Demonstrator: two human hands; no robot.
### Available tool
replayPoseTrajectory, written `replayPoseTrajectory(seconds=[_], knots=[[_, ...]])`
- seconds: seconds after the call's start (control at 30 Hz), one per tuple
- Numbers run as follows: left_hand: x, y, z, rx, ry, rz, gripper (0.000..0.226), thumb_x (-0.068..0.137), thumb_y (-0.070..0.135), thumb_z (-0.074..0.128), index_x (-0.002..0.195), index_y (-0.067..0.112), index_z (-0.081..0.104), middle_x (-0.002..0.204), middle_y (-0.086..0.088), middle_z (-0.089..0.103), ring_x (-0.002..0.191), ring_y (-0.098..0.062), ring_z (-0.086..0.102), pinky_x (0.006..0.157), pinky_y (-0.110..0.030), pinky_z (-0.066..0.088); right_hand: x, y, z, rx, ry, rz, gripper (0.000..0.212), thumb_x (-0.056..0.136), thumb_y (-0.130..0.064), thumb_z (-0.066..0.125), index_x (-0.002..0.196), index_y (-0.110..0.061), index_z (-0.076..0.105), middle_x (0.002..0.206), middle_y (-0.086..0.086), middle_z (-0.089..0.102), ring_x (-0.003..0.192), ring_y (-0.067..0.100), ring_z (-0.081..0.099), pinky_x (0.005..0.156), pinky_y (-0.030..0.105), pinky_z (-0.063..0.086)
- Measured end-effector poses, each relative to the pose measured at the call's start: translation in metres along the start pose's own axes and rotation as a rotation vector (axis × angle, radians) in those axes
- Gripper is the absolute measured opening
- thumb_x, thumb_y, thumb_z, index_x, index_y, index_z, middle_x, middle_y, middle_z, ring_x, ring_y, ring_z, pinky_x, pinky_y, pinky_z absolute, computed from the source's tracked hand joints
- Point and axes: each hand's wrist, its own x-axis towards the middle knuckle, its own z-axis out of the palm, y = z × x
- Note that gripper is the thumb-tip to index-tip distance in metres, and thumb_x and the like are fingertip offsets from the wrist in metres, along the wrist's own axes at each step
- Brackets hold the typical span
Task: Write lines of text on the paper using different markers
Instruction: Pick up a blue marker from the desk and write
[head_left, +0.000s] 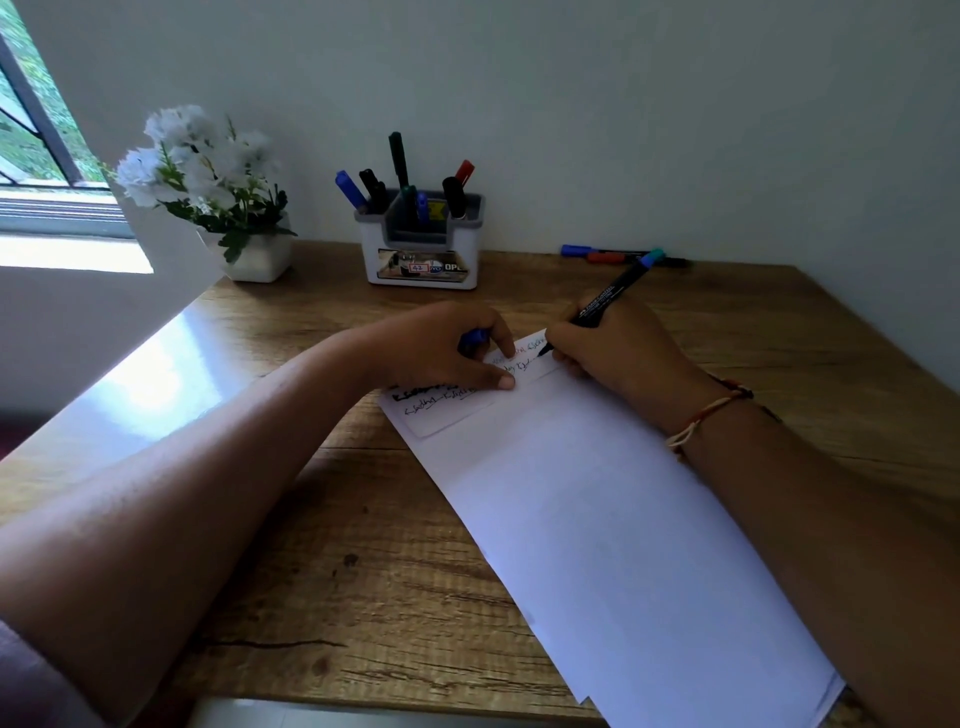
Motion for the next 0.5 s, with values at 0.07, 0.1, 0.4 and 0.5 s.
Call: replayPoseTrajectory(seconds=[0.07,0.1,0.4,0.5], knots=[[-0.0005,0.0003,-0.0001,-0.002,-0.003,-0.007,0.036,0.077,0.057,0.073,0.109,0.046,0.061,0.094,0.014,0.059,0.083,-0.007,0.057,0.071,-0.025,0.042,-0.0004,-0.0002,-0.0003,0.006,-0.011,0.012,0.019,0.086,-0.024,0.064,0.068,-0.020,0.064,0.069,0.001,0.070,0.056,0.010,0.061,0.054,0.022,0.045],[-0.0009,0.0007,0.0000,-0.005,-0.002,-0.009,0.036,0.077,0.057,0.074,0.109,0.046,0.061,0.094,0.014,0.058,0.082,-0.006,0.057,0.070,-0.024,0.042,-0.0007,0.0000,-0.0002,0.015,-0.011,0.020,0.019,0.087,-0.024,0.064,0.069,-0.019,0.065,0.068,0.000,0.070,0.056,0.009,0.061,0.053,0.021,0.046],[-0.0039,0.0022,-0.0004,-0.081,0.060,-0.029,0.041,0.076,0.053,0.078,0.110,0.044,0.059,0.100,0.013,0.059,0.088,-0.008,0.059,0.072,-0.021,0.045,0.0001,0.0009,-0.0022,0.396,0.060,0.067,0.016,0.093,-0.024,0.070,0.098,-0.009,0.066,0.073,0.005,0.068,0.049,0.000,0.059,0.046,0.016,0.050],[-0.0039,0.0031,-0.0014,-0.094,0.160,-0.015,0.031,0.082,0.044,0.075,0.107,0.042,0.057,0.105,0.012,0.057,0.094,-0.008,0.058,0.075,-0.021,0.048,-0.0015,-0.0007,-0.0042,0.412,0.075,0.007,0.015,0.092,-0.025,0.072,0.098,-0.011,0.071,0.075,0.004,0.071,0.055,0.003,0.066,0.048,0.017,0.052]])
